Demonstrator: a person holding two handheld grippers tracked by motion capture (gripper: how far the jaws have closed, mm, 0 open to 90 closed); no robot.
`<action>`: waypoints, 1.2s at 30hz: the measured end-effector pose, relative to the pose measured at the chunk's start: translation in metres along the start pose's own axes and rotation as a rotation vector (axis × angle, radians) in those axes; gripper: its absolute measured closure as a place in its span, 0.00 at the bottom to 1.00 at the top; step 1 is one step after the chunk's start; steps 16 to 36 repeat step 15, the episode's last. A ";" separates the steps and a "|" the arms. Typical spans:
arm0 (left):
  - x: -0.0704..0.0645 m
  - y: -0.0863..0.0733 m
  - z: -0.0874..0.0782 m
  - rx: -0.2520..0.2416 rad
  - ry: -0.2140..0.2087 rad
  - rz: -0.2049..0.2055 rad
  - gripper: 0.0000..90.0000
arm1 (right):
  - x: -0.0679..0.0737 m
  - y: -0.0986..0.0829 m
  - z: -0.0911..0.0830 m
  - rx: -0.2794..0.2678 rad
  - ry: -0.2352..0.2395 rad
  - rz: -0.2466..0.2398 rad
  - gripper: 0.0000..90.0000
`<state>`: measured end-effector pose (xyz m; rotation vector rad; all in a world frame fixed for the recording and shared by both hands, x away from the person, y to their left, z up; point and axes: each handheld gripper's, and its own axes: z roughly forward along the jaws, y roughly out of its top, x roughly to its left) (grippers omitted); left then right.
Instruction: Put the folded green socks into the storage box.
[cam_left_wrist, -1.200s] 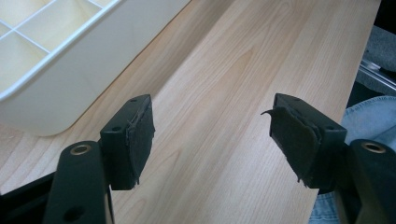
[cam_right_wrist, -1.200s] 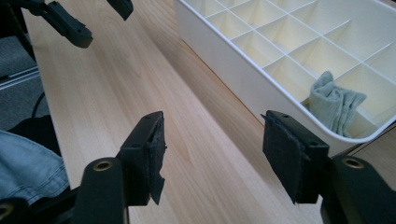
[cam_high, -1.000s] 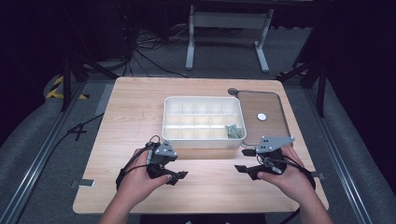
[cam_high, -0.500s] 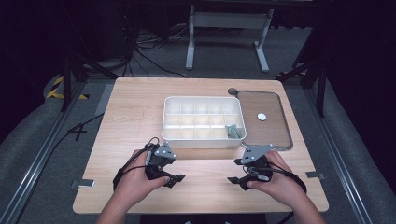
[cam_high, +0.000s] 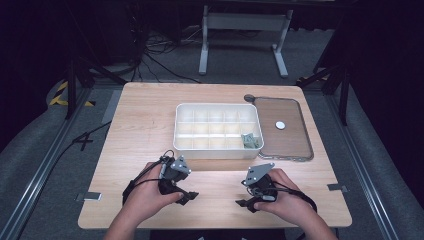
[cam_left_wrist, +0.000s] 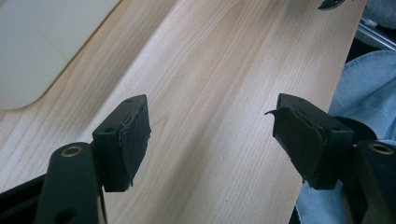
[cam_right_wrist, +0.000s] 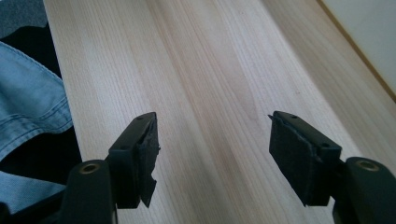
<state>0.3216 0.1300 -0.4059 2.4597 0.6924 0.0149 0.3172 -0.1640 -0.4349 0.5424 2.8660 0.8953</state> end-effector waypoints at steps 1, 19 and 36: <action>0.000 0.000 0.000 0.003 -0.003 0.001 0.31 | 0.000 -0.001 0.002 0.000 0.001 -0.003 0.37; -0.002 -0.003 0.008 0.077 -0.041 0.009 0.31 | 0.001 -0.006 0.012 0.001 0.006 -0.010 0.37; -0.002 -0.003 0.008 0.077 -0.041 0.009 0.31 | 0.001 -0.006 0.012 0.001 0.006 -0.010 0.37</action>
